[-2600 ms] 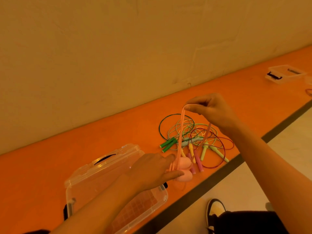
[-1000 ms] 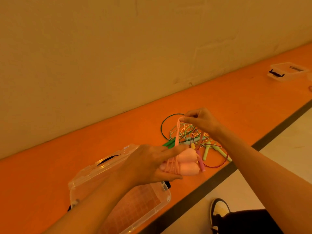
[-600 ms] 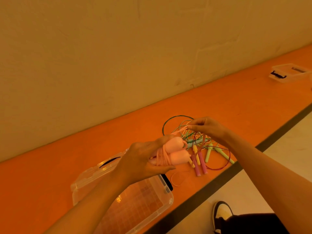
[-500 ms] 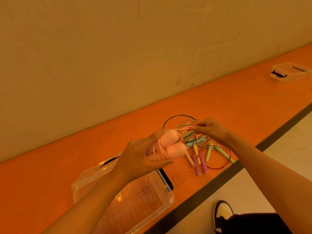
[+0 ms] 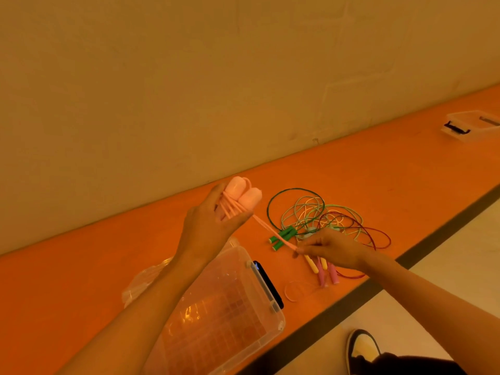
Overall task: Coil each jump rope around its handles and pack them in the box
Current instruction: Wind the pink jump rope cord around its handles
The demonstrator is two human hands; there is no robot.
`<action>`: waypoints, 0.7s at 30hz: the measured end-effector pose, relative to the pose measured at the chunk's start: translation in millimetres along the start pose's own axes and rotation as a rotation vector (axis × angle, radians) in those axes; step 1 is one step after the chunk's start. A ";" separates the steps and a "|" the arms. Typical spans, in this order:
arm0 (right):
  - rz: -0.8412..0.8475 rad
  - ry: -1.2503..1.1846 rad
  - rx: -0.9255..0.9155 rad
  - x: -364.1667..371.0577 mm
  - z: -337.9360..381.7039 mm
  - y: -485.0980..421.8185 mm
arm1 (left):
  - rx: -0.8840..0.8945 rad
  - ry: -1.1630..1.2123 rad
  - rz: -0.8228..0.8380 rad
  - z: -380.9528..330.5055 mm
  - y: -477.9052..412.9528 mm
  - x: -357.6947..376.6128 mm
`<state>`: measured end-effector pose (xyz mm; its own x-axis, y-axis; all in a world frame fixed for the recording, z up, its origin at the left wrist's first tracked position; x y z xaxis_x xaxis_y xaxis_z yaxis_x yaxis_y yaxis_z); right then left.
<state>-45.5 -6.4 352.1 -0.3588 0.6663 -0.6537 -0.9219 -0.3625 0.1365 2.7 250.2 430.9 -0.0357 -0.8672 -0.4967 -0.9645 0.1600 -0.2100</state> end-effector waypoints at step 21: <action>-0.245 0.511 -0.590 -18.8 147.3 10.3 | 0.011 -0.447 0.290 33.1 4.5 42.1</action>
<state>-69.8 73.3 475.4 0.0849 0.4435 -0.8922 -0.6858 -0.6236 -0.3753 5.6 230.0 381.1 -0.1829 -0.5013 -0.8457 -0.9288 0.3700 -0.0185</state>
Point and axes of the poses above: each hand's wrist, its own y-axis away from the middle knuckle, its own x-axis out of the palm, z = x × y, the point moved 6 cm from there along -y, towards the middle knuckle, and after that the axes turned 4 degrees about -x, right-handed, at the moved point
